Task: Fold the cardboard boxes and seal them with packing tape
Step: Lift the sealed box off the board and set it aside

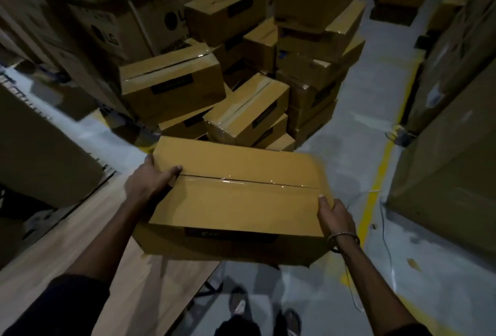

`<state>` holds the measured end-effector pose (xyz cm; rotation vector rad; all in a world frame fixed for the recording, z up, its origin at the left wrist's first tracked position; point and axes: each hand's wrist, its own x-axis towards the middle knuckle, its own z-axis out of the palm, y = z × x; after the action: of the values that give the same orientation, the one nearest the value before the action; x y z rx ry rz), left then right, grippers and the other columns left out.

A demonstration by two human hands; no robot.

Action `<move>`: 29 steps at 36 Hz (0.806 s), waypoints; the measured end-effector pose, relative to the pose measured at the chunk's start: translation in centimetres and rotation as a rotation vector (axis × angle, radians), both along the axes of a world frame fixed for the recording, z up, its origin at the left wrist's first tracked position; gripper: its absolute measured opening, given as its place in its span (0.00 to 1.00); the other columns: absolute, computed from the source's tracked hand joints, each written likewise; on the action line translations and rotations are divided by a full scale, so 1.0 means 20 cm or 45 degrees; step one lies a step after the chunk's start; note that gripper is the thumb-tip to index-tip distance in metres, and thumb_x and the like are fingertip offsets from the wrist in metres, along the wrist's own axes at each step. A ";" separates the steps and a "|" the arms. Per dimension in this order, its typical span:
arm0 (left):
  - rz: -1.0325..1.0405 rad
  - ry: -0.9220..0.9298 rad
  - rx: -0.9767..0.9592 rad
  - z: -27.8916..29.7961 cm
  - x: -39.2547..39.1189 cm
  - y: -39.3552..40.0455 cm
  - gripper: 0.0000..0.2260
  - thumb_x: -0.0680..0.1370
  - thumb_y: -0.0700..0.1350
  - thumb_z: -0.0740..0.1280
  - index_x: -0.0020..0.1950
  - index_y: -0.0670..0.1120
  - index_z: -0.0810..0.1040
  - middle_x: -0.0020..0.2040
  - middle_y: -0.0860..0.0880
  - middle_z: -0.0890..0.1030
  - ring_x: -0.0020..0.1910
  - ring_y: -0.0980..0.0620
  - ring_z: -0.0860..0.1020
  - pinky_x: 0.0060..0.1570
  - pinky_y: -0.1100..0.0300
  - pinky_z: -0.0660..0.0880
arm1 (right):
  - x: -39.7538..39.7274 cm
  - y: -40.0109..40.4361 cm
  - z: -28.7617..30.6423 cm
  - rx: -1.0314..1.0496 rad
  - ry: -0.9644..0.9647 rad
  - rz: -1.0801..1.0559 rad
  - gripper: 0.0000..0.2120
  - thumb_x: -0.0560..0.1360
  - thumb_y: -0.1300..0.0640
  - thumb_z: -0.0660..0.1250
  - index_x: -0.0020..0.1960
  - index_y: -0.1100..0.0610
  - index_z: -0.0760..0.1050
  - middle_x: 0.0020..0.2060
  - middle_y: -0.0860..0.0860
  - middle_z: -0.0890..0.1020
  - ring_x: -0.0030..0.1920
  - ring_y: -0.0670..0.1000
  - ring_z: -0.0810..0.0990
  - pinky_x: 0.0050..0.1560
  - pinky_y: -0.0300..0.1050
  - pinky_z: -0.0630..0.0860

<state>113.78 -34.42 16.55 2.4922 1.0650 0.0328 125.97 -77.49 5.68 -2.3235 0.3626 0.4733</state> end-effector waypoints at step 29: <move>-0.463 0.185 -0.495 -1.34 1.58 0.27 0.53 0.63 0.63 0.84 0.81 0.52 0.60 0.74 0.44 0.74 0.71 0.40 0.74 0.66 0.39 0.75 | 0.73 -0.08 -1.15 0.269 0.250 -0.393 0.38 0.66 0.39 0.80 0.69 0.52 0.70 0.61 0.50 0.82 0.59 0.53 0.82 0.64 0.60 0.79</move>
<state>145.31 -29.03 -10.33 2.3097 0.5840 -0.4272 140.61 -79.15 -17.30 -1.9778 0.7177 0.5574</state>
